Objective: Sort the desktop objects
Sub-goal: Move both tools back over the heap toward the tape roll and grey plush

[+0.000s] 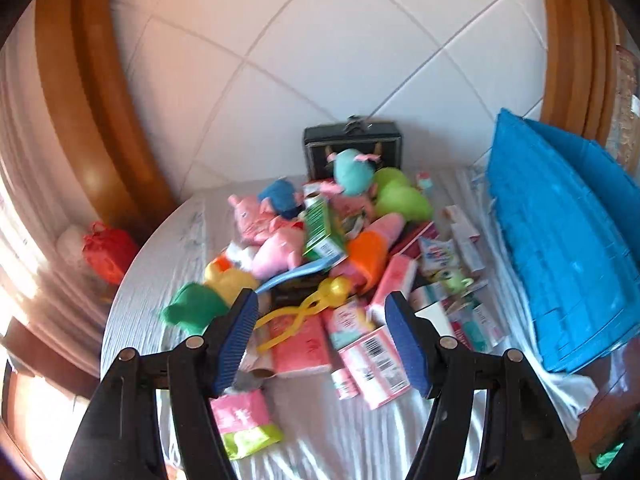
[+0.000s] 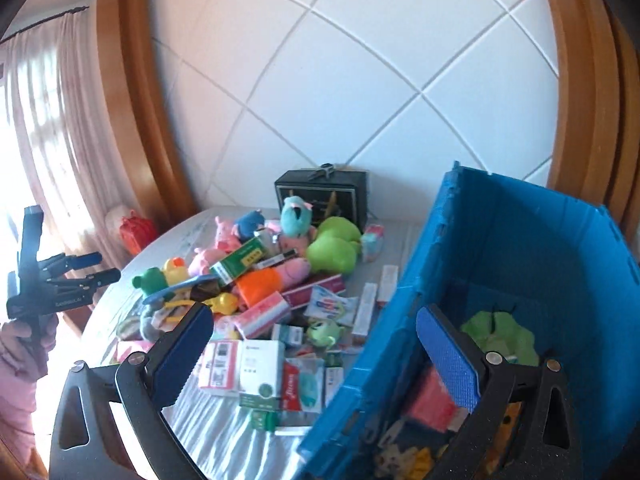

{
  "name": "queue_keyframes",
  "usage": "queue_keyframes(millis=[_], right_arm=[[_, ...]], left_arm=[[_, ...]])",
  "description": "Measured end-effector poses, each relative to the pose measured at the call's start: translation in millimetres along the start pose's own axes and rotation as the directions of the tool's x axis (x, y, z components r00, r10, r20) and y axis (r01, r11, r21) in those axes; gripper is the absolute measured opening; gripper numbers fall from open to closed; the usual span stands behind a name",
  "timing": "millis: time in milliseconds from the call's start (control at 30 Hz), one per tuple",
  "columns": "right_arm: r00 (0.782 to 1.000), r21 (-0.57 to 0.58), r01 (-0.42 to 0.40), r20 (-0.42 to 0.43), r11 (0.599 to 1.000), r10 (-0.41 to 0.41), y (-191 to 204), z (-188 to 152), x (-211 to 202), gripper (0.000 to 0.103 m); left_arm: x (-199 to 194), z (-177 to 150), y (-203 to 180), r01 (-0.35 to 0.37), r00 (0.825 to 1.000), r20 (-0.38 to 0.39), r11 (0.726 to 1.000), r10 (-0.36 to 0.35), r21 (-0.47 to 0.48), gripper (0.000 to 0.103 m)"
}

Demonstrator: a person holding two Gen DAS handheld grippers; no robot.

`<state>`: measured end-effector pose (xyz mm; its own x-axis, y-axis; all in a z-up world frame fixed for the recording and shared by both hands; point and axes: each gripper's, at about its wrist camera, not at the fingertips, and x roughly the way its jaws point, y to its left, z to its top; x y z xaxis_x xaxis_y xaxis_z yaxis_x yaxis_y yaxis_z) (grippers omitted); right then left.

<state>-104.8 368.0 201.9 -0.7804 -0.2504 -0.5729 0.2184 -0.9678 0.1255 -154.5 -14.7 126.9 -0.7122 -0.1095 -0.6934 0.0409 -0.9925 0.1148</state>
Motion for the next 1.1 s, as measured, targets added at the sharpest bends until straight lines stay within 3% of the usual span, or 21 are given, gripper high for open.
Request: queue_keyframes(millis=[133, 267, 500, 667, 867, 1000, 1100], right_arm=[[0.999, -0.013, -0.037, -0.024, 0.999, 0.036, 39, -13, 34, 0.103], [0.993, 0.002, -0.078, -0.088, 0.997, 0.078, 72, -32, 74, 0.103], [0.973, 0.006, -0.039, -0.229, 0.999, 0.039, 117, -70, 149, 0.103], [0.946, 0.057, -0.023, -0.321, 0.998, 0.040, 138, -93, 190, 0.103], [0.924, 0.100, -0.002, -0.381, 0.995, 0.040, 140, -111, 208, 0.103], [0.922, 0.080, -0.030, -0.382, 0.996, 0.058, 138, -118, 217, 0.103], [0.925, 0.062, -0.066, -0.369, 0.996, 0.085, 140, -122, 220, 0.103]], left_arm=[[28, -54, 64, -0.083, 0.994, -0.071, 0.995, 0.080, -0.046, 0.065], [56, -110, 112, -0.079, 0.984, -0.168, 0.989, 0.057, -0.128, 0.065], [98, -181, 187, -0.128, 0.957, -0.282, 0.971, 0.067, -0.204, 0.065], [124, -199, 219, -0.131, 0.948, -0.312, 0.966, 0.056, -0.225, 0.065], [133, -208, 222, -0.113, 0.944, -0.328, 0.956, 0.019, -0.270, 0.065], [125, -212, 217, -0.163, 0.936, -0.349, 0.941, 0.052, -0.296, 0.065], [124, -208, 214, -0.133, 0.937, -0.349, 0.942, 0.018, -0.309, 0.065]])
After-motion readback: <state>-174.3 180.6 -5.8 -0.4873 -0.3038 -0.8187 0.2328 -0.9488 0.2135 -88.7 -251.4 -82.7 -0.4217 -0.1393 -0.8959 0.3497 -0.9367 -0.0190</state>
